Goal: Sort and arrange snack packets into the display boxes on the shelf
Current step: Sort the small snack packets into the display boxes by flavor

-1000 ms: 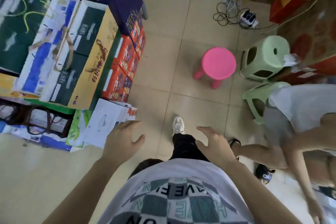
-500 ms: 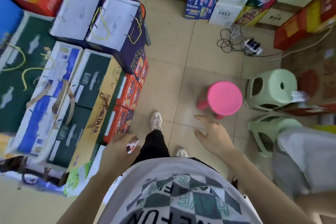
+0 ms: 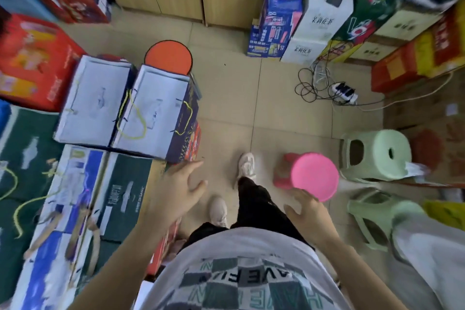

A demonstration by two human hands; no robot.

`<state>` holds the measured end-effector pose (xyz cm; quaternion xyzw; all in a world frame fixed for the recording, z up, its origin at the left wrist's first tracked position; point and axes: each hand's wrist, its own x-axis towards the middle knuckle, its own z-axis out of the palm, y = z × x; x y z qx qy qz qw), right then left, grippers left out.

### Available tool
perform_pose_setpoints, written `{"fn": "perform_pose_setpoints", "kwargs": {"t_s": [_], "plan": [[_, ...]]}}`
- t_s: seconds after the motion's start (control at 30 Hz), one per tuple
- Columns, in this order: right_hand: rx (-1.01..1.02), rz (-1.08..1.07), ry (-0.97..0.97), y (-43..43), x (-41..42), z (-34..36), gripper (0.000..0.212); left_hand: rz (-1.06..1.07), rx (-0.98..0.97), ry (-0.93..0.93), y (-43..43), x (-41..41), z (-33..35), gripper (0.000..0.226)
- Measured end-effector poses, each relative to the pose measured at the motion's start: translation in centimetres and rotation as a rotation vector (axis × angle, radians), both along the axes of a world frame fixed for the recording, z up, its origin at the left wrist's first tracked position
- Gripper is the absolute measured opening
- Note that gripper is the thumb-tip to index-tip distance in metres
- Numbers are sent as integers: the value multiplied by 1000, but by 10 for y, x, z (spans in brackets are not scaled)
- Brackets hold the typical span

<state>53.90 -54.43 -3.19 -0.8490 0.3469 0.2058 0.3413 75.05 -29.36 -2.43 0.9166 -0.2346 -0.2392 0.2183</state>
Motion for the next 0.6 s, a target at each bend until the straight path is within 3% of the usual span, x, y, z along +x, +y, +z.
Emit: {"fn": "perform_pose_setpoints", "kwargs": {"t_s": [0.23,0.6], "plan": [[35,8,-45,-95,127,-5,42,33,61,48,-75,100,0,43],[-7,156,-156,-224,367,12,49,185,61,66,-148,244,0,35]]}}
